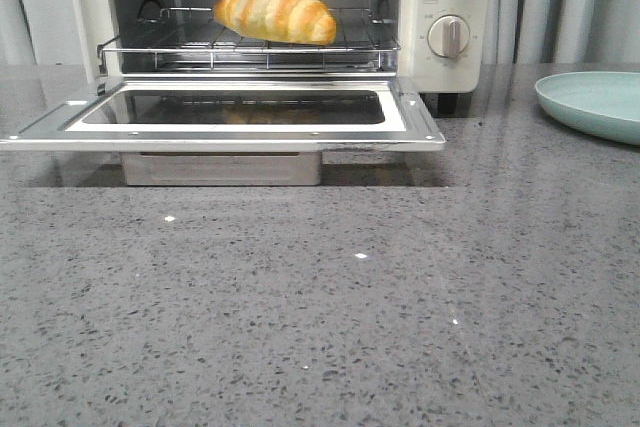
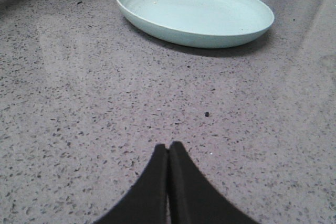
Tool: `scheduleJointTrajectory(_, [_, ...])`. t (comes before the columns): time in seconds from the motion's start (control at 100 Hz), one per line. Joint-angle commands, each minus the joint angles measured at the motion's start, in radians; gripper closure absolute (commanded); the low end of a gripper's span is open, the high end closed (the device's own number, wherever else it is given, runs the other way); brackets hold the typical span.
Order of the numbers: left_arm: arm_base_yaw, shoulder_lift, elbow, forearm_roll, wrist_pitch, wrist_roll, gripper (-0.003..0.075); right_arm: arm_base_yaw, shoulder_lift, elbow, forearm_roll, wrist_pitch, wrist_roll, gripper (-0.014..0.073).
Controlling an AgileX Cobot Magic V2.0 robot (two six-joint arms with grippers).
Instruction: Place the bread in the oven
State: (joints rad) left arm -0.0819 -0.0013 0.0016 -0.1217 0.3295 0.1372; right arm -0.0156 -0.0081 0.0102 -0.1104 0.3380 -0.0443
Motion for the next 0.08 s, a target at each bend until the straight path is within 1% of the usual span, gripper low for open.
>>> scheduleJointTrajectory(0.0, [0.001, -0.027, 0.022, -0.004, -0.070, 0.001, 0.0742, -0.005, -0.020, 0.026, 0.007, -0.026, -0.013, 0.0661])
scheduleJointTrajectory(0.07, [0.001, -0.027, 0.022, -0.004, -0.070, 0.001, 0.0741, -0.005, -0.020, 0.026, 0.007, -0.026, -0.013, 0.0661])
